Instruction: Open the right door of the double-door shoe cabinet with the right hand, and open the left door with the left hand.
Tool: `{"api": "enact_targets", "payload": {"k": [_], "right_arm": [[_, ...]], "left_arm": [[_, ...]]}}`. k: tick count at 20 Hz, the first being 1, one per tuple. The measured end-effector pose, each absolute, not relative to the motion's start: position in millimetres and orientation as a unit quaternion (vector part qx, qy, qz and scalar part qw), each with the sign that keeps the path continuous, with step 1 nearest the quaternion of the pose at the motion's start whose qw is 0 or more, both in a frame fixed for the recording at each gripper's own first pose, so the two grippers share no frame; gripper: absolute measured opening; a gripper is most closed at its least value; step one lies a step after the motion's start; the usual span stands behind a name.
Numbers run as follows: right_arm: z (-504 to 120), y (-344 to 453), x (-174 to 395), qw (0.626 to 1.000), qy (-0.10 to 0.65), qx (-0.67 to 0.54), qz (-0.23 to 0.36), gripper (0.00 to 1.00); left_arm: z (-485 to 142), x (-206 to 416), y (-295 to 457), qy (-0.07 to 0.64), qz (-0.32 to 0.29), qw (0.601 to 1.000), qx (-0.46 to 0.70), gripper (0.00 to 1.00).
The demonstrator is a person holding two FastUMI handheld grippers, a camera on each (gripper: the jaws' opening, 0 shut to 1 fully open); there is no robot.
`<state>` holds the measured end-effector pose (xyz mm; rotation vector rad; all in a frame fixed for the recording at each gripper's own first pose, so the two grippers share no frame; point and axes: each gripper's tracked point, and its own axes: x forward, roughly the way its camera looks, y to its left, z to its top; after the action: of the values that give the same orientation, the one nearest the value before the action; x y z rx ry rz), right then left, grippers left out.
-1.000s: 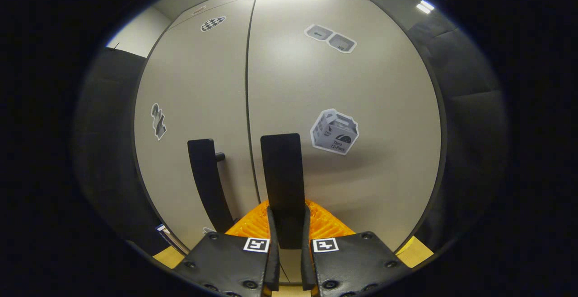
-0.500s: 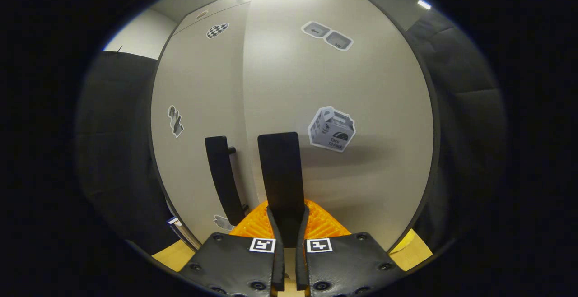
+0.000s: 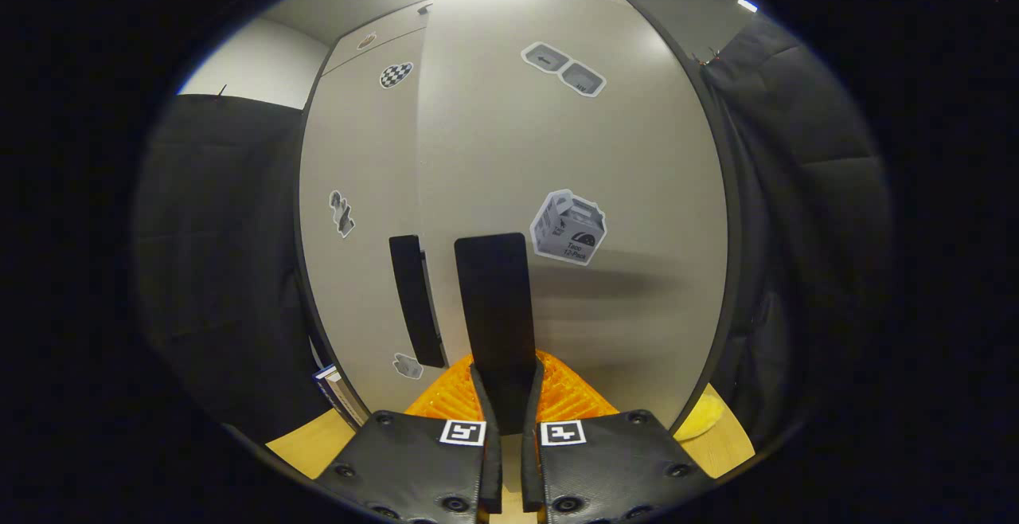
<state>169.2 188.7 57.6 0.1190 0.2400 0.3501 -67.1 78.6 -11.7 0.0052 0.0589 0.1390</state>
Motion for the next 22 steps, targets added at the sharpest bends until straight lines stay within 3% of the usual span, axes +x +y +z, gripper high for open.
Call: {"api": "enact_targets", "payload": {"k": [13, 15, 16, 22], "right_arm": [[61.8, 137.6, 123.2, 0.967, 0.131, 0.073, 0.205, 0.11], [61.8, 129.1, 120.4, 0.966, 0.133, 0.074, 0.207, 0.07], [62.5, 123.9, 118.8, 0.966, 0.134, 0.074, 0.208, 0.08], [64.4, 93.1, 106.9, 0.964, 0.14, 0.064, 0.217, 0.11]], "left_arm": [[-3.5, -50.2, 26.6, 0.021, 0.016, 1.0, 0.002, 1.0], [-1.6, -47.5, 20.0, 0.018, 0.012, 1.0, 0.002, 0.96], [-1.5, -44.4, 15.4, 0.018, 0.008, 1.0, 0.001, 1.0], [-0.6, -35.4, -13.9, 0.018, -0.016, 1.0, 0.004, 1.0]]}}
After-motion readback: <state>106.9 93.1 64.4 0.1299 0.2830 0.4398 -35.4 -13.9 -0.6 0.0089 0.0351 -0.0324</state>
